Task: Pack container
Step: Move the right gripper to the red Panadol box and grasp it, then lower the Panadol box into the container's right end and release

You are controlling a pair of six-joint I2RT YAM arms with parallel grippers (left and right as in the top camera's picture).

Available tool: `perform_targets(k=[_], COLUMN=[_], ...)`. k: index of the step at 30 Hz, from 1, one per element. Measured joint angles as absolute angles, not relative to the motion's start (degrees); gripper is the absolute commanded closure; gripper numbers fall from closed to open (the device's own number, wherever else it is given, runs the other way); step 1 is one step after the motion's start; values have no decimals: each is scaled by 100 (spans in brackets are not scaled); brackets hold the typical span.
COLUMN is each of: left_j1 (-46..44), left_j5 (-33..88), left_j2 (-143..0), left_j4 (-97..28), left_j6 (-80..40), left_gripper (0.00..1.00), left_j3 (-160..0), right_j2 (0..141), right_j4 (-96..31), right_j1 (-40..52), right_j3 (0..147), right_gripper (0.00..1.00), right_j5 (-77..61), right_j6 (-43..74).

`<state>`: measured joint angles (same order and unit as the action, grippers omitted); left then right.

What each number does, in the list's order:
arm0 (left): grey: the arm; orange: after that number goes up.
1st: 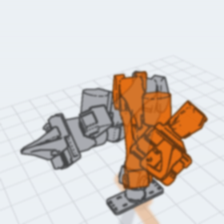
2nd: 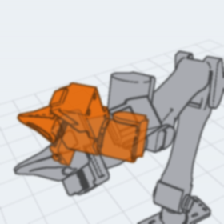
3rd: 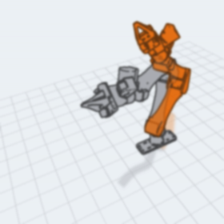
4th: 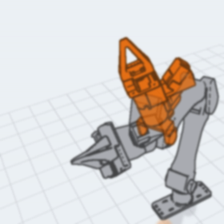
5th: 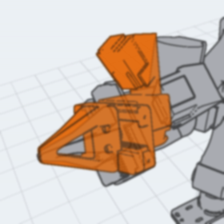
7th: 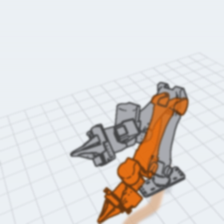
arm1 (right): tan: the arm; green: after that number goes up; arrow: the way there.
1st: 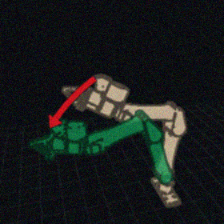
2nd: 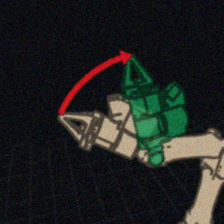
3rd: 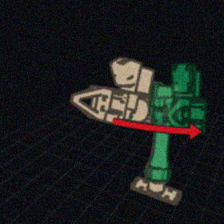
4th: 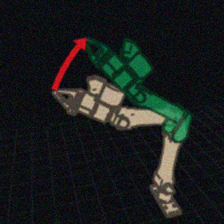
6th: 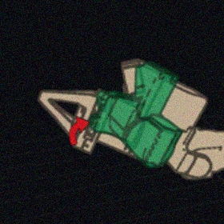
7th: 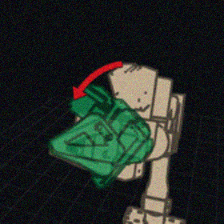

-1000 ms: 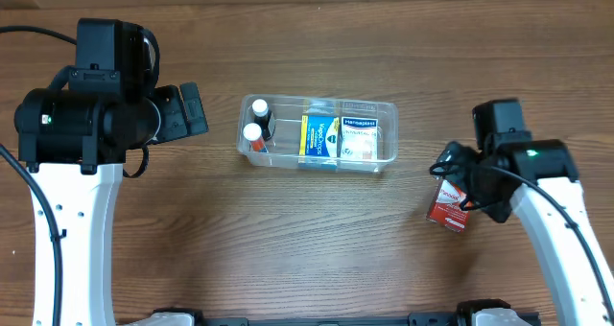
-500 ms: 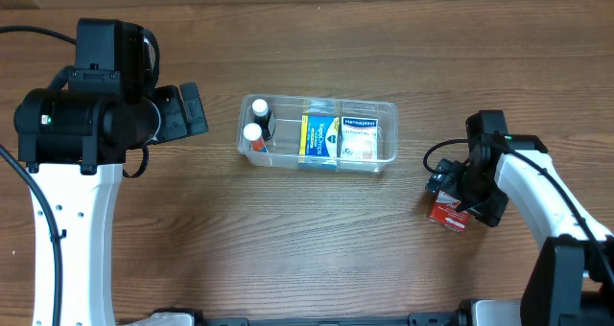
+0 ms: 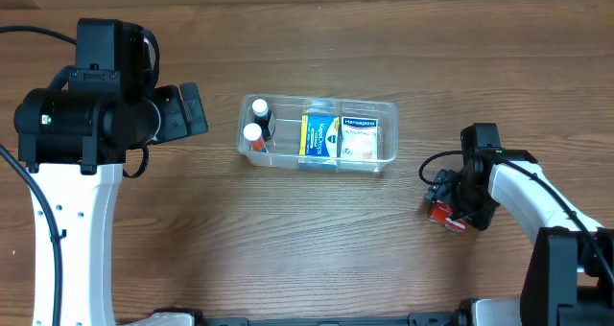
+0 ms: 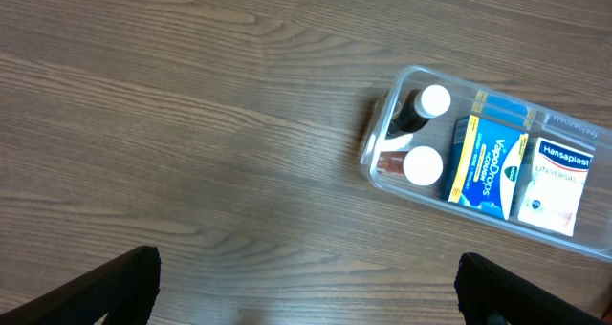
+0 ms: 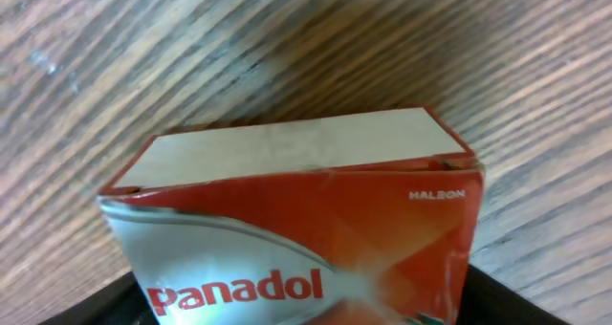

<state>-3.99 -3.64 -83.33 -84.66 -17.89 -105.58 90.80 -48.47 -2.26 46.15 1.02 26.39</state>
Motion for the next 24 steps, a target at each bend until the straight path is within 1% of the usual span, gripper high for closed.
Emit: perform_targets(k=[2,5,10,12,15,19,21,24], left_j1=[-399,-399,-399,-399,-399,-399,-399,-399], left_j5=[-364,-364,-364,-364,-364,-364,-364,-364], left_j2=[-8333,-8333,-8333,-8333,-8333,-8333,-8333,-8333], left_j4=[-8468,-8466,-8468,-8471,-8462,-8462,-8464,-8468], left_j6=[-1789,-1789,-1789,-1789,-1789,-1789,-1789,-1789], left_gripper=[0,0,0,0,0,0,0,0], left_j3=[-10558,-10558,-10558,-10558,-10558,-10558,-10558,-10558], right_j2=[9080,9080,9080,9083,9087,9085,9052,8938], right_j4=[-4823,-4794,-4790,-5135,-5894,-6565,-6591,-6272], right_j1=[-226,-226,-226,-222,-78,550,958,1562], right_j3=[4615,4615,4641,4851,5747,7797,8556,9008], right_gripper=[32,35,33,33,33,33,33,33], right_j5=[86,82,8,-82,-156,-172,-200,-263], right_j6=[2655,2633,2630,2615,2493,2187,2086,2014])
